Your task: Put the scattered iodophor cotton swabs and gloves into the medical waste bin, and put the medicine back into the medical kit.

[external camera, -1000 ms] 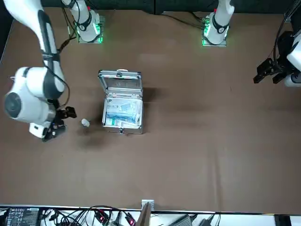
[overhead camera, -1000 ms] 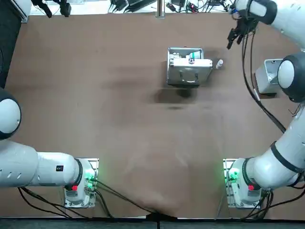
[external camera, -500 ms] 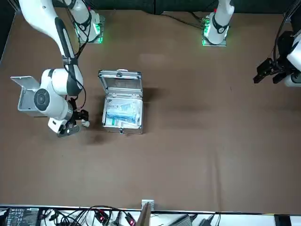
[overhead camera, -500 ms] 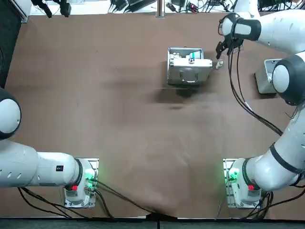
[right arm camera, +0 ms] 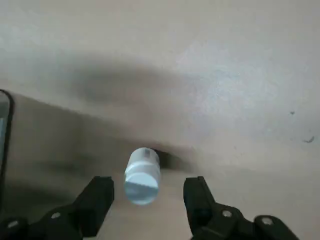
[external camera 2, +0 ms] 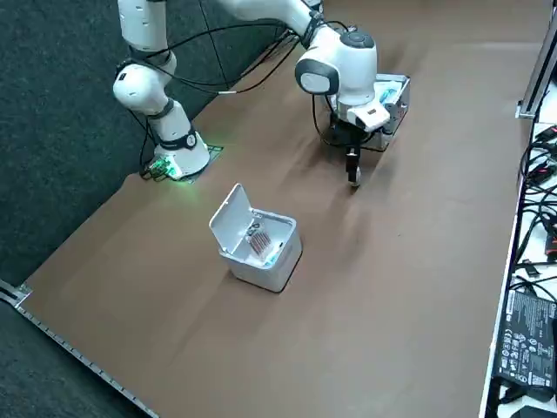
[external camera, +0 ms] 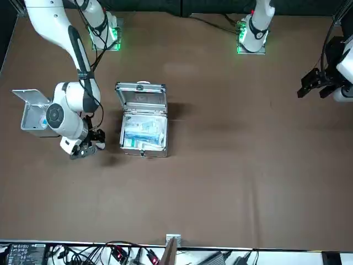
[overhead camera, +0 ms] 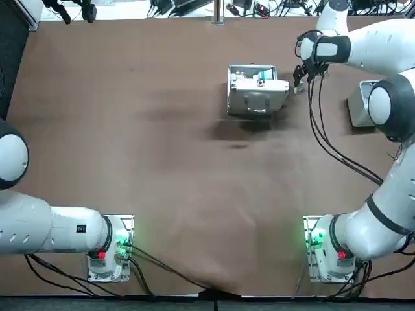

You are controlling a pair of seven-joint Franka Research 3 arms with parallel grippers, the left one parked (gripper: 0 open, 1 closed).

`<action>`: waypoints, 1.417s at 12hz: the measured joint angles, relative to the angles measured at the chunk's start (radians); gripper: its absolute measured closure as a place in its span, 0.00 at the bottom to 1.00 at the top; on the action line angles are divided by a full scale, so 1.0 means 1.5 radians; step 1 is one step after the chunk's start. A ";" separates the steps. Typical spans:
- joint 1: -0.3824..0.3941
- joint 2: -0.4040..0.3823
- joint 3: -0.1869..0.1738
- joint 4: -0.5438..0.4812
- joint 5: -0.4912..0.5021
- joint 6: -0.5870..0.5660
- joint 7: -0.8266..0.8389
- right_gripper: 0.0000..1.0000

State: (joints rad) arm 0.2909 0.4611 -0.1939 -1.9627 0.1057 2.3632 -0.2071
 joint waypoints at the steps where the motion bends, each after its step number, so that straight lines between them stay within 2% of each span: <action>1: 0.000 0.004 0.000 0.000 0.000 0.006 0.002 0.13; 2: 0.001 0.008 0.000 0.000 0.000 0.013 0.007 0.19; 5: 0.013 0.016 0.000 0.000 0.000 0.022 0.020 0.21; 6: 0.017 0.018 0.000 0.000 0.000 0.022 0.025 0.30; 7: 0.020 0.018 0.000 0.000 0.000 0.022 0.029 0.43; 8: 0.021 0.018 0.000 0.000 0.000 0.018 0.030 0.48; 9: 0.021 0.016 -0.001 0.002 0.000 0.012 0.031 0.59; 12: 0.021 -0.007 -0.004 0.016 0.000 -0.020 0.032 0.60; 14: 0.021 -0.040 -0.006 0.042 0.000 -0.071 0.048 0.60; 17: 0.033 -0.086 -0.002 0.093 0.001 -0.145 0.135 0.60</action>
State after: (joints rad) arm 0.3403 0.3327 -0.1962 -1.8233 0.1066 2.1458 -0.0041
